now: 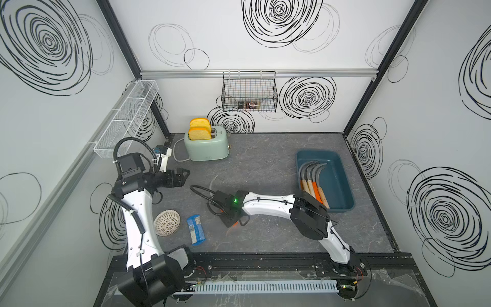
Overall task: Put small sickles into storage boxes
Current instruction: Pick up the sickle at the center of the board.
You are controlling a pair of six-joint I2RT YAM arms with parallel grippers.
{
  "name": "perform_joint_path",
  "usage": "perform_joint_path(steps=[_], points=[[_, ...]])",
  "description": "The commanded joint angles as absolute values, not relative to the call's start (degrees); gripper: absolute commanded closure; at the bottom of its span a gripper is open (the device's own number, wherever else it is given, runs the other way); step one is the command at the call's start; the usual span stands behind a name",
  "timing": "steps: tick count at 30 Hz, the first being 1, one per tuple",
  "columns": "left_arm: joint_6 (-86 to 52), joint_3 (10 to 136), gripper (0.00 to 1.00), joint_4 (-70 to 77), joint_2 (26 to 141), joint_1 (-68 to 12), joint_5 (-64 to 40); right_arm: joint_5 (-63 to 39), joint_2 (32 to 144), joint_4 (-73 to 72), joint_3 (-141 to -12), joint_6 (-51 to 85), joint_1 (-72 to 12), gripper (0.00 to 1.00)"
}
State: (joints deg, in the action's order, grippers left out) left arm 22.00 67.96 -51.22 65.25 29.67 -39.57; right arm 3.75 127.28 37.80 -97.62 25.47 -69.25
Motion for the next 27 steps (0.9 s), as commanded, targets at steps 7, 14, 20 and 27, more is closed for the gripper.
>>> perform_joint_path(steps=[7, 14, 20, 27], points=[[21.62, 67.68, 0.04, -50.56, 65.21, 28.56, -38.88, 4.18, 126.41, 38.81, -94.89, 25.05, -68.47, 0.71], [21.40, 67.37, 0.04, -49.97, 65.09, 28.46, -38.58, 5.49, 125.91, 38.37, -93.78, 24.27, -68.47, 0.78], [20.88, 66.85, 0.04, -49.18, 64.79, 27.91, -38.00, 7.80, 123.66, 36.47, -91.47, 23.84, -68.49, 0.86], [20.21, 66.14, 0.04, -48.45, 64.64, 26.99, -37.35, 8.26, 121.29, 33.78, -89.62, 22.90, -68.42, 0.94]])
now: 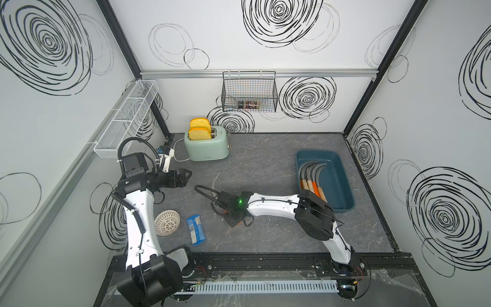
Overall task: Put small sickles into storage boxes
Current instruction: Pick up the sickle at the center of the board.
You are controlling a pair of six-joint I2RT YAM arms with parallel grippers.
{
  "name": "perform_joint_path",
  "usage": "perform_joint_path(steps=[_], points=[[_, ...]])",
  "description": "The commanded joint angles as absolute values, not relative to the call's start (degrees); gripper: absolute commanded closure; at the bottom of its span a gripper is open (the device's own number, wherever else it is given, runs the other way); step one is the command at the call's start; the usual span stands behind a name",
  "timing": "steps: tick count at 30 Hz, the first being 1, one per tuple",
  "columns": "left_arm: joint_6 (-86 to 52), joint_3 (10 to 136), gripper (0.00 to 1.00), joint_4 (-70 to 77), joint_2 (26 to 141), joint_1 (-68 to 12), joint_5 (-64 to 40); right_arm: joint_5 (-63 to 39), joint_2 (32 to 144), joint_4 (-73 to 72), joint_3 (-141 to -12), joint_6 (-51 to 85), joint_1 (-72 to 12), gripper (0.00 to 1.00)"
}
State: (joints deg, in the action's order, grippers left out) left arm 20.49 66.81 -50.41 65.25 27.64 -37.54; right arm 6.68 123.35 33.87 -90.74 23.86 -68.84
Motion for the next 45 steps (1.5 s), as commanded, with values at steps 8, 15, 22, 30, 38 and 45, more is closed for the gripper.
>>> perform_joint_path(steps=[8, 15, 22, 30, 38, 45], points=[[19.78, 66.04, 0.04, -47.85, 64.18, 25.94, -36.38, 8.79, 118.75, 31.70, -87.33, 22.61, -67.86, 0.99], [18.96, 66.01, 0.04, -47.38, 64.25, 25.10, -35.86, 8.44, 116.46, 30.48, -85.74, 22.25, -67.00, 1.00], [18.64, 66.01, 0.04, -47.21, 64.33, 24.00, -35.21, 7.76, 115.32, 29.39, -84.70, 22.15, -66.36, 1.00], [18.12, 65.83, 0.04, -46.85, 64.19, 23.07, -34.72, 7.78, 114.35, 28.91, -83.86, 21.83, -66.06, 1.00], [17.80, 65.83, 0.04, -46.76, 64.21, 22.51, -34.47, 8.52, 112.87, 28.35, -82.82, 21.27, -65.82, 1.00], [17.36, 65.79, 0.04, -46.58, 64.25, 21.39, -34.15, 9.08, 110.91, 28.56, -81.71, 21.12, -65.34, 1.00]])
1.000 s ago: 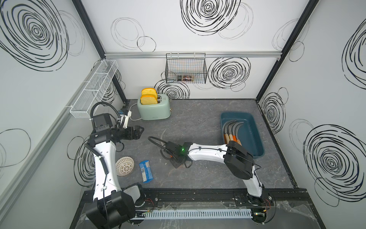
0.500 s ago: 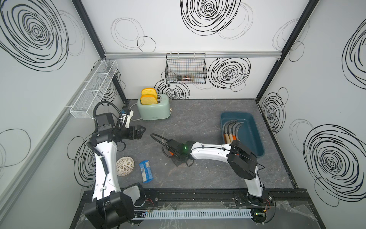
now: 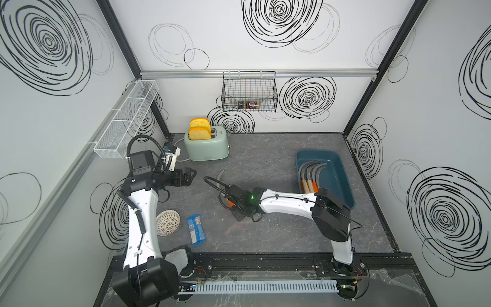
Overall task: Put small sickles into storage boxes
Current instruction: Pick up the sickle at the center of the board.
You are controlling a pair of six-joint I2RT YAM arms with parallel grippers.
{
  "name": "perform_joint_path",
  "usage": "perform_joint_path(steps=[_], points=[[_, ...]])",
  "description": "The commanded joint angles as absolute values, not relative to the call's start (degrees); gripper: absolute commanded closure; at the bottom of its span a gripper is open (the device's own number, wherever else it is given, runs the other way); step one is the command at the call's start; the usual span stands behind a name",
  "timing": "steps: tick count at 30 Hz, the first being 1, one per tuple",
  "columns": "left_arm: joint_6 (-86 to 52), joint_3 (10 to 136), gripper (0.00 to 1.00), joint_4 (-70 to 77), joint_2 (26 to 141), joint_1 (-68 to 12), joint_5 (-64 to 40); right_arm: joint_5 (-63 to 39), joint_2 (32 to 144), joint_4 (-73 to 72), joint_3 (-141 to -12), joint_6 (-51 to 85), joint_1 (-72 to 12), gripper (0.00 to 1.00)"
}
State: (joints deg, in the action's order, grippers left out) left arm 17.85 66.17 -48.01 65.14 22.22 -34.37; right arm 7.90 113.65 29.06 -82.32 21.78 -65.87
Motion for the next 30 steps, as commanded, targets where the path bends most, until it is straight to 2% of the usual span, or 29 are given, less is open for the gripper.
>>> perform_joint_path(steps=[1, 30], points=[[17.31, 65.83, 0.04, -46.50, 64.24, 21.21, -34.06, 9.21, 110.68, 28.69, -81.50, 21.03, -65.24, 1.00], [11.46, 65.56, 0.04, -42.33, 65.34, 2.72, -27.47, 9.14, 100.04, 28.83, -72.10, 21.10, -59.03, 1.00]])
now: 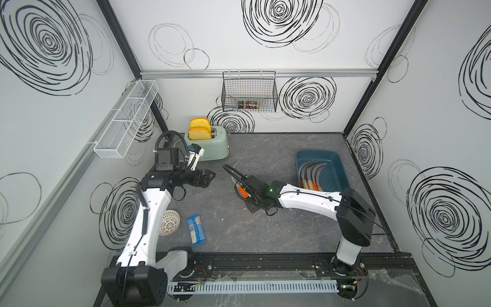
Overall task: Put small sickles into storage boxes
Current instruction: Pick up the sickle at the center of the board, then place the sickle in the storage box.
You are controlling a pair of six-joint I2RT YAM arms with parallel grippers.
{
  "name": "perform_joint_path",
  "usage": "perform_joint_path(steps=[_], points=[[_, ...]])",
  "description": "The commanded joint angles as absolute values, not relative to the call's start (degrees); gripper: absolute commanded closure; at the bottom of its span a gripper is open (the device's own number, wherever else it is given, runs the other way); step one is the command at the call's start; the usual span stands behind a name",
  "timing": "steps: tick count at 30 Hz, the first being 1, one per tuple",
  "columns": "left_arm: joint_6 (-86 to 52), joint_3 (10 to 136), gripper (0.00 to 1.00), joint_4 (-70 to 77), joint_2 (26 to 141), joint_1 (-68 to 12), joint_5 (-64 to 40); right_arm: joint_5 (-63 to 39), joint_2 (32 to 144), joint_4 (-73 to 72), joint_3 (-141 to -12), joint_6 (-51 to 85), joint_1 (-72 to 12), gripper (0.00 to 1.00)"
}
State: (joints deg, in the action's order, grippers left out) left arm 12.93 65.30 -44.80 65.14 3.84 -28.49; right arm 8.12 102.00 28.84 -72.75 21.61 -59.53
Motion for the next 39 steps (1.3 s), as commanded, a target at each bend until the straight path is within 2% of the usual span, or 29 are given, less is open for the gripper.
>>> perform_joint_path(steps=[1, 24, 39], points=[[11.29, 65.64, 0.04, -42.21, 65.41, 2.33, -27.27, 9.18, 99.83, 28.82, -71.83, 21.09, -58.88, 1.00], [11.05, 66.48, 0.04, -41.48, 66.18, -1.21, -26.02, 12.41, 93.14, 30.02, -67.60, 19.45, -52.54, 1.00], [11.69, 71.56, 0.04, -40.27, 71.67, -13.97, -23.10, 11.64, 77.93, 35.38, -62.38, 18.60, -40.37, 1.00]])
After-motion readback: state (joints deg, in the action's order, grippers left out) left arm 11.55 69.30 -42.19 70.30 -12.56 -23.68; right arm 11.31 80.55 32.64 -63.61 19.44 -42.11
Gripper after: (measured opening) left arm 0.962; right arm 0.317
